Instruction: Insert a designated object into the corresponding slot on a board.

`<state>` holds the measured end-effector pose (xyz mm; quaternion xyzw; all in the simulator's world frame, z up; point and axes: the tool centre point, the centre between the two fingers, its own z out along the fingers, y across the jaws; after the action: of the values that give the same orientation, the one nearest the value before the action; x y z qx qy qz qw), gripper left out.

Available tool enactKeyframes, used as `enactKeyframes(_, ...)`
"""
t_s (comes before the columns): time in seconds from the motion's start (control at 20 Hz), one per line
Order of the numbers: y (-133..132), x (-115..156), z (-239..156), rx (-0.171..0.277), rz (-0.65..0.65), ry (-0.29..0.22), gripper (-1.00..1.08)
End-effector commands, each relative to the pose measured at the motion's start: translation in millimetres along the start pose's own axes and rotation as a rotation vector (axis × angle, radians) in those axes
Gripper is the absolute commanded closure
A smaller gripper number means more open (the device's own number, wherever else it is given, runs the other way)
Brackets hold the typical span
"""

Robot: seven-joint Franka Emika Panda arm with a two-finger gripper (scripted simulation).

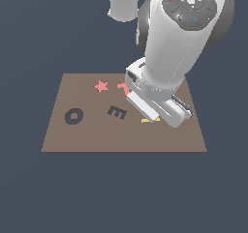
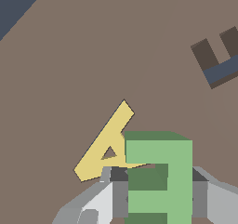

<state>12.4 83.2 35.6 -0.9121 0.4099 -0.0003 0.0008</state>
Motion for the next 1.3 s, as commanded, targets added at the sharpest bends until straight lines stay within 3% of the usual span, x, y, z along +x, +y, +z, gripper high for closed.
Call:
enactKeyframes(0.0, 1, 12, -1, 0.0, 0.125, 0.0, 1.08)
enactKeyframes(0.65, 29, 65, -3, 0.0, 0.723, 0.0, 1.08)
enactKeyframes(1.25, 56, 82, -5, 0.0, 1.041, 0.0, 1.08)
